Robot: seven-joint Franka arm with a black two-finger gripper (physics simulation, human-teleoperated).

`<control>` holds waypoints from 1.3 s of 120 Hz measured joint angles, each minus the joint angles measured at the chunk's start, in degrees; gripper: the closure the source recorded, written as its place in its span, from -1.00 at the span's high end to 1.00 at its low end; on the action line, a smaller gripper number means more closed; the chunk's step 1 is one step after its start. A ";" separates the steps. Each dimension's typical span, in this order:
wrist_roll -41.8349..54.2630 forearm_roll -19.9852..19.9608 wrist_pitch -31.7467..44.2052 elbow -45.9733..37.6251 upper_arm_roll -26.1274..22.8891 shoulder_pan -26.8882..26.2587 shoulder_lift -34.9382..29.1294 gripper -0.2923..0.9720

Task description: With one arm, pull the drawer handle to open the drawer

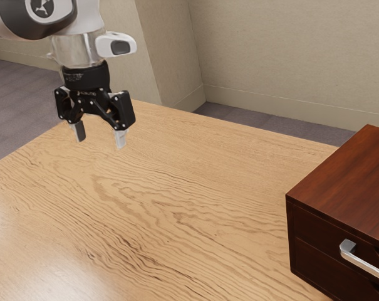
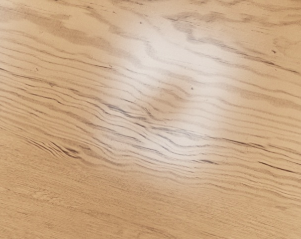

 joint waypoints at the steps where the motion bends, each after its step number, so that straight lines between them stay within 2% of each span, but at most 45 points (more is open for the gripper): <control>1: -0.09 0.00 0.21 0.00 0.00 -0.06 0.00 0.54; 36: -2.69 -0.02 4.02 0.37 0.06 -0.24 -0.23 0.54; 49: -3.46 -0.06 3.43 7.13 -0.04 -0.15 -2.08 0.54; 58: -5.10 -0.52 2.83 8.91 -0.39 0.21 -2.94 0.54; 78: -20.17 -3.82 1.72 9.24 -2.87 3.27 -2.98 0.54; 96: -33.38 -4.68 1.28 9.01 -3.96 4.43 -2.70 0.54; 112: -42.64 -4.76 1.44 8.74 -8.03 7.59 -3.09 0.54; 116: -44.65 -4.75 2.23 6.85 -9.41 8.56 -4.12 0.54; 122: -47.46 -4.78 5.01 -1.11 -11.89 9.66 -8.28 0.54; 131: -51.26 -4.87 9.64 -10.67 -14.86 2.27 -13.49 0.54; 136: -53.17 -4.95 12.61 -16.07 -17.39 0.18 -16.48 0.54; 156: -59.61 -5.73 21.94 -25.71 -23.68 -1.18 -20.56 0.54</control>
